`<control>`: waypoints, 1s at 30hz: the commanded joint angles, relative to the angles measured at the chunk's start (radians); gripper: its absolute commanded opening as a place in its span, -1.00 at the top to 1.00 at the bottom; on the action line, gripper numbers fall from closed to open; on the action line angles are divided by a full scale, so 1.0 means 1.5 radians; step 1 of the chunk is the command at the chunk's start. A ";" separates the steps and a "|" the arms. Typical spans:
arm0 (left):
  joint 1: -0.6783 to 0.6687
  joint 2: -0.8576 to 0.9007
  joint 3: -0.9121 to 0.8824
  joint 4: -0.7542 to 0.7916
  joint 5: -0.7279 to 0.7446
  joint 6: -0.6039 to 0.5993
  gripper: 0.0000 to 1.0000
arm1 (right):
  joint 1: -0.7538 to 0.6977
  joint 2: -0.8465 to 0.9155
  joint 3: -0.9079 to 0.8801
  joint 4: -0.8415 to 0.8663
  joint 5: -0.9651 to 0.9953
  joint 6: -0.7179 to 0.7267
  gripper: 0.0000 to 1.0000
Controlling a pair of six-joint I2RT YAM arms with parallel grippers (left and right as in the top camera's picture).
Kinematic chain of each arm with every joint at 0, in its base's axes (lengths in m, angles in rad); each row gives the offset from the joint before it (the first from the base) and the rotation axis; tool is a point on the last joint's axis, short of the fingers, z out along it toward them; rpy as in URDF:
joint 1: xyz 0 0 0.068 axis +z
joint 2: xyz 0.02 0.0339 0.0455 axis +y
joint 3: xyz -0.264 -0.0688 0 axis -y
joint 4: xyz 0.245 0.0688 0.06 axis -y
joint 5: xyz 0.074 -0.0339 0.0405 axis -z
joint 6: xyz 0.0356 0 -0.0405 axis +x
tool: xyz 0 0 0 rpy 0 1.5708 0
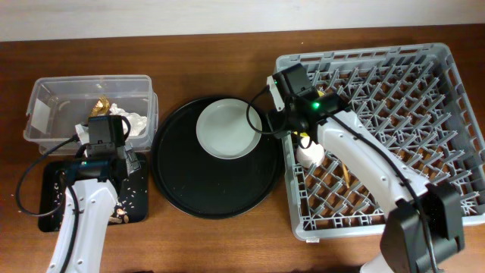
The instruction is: Sort waste into correct bins and load items into the dishwasher rack
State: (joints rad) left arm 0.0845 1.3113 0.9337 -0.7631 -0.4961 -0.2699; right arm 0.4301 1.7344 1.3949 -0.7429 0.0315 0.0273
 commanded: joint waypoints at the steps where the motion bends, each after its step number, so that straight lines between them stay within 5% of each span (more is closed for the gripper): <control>1: 0.001 0.000 0.008 -0.001 0.004 0.001 -0.98 | 0.001 -0.029 0.000 -0.015 0.024 0.007 0.29; 15: 0.001 0.000 0.008 -0.001 0.004 0.001 -0.98 | 0.001 0.017 -0.004 -0.023 0.055 0.007 0.33; 18: 0.001 0.000 0.008 -0.001 0.004 0.001 -0.98 | 0.001 0.018 -0.004 -0.016 0.055 0.007 0.47; 19: 0.001 0.000 0.008 -0.001 0.004 0.001 -0.98 | 0.001 0.018 -0.004 -0.016 0.055 0.007 0.72; 21: 0.001 0.000 0.008 -0.001 0.004 0.001 -0.98 | 0.001 0.018 -0.004 -0.016 0.055 0.007 0.92; 30: 0.001 0.000 0.008 -0.001 0.004 0.001 -0.99 | -0.005 -0.079 0.103 -0.054 0.017 0.007 0.92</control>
State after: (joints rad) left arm 0.0845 1.3113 0.9337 -0.7635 -0.4961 -0.2699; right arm 0.4297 1.7287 1.4387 -0.8143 0.1001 0.0299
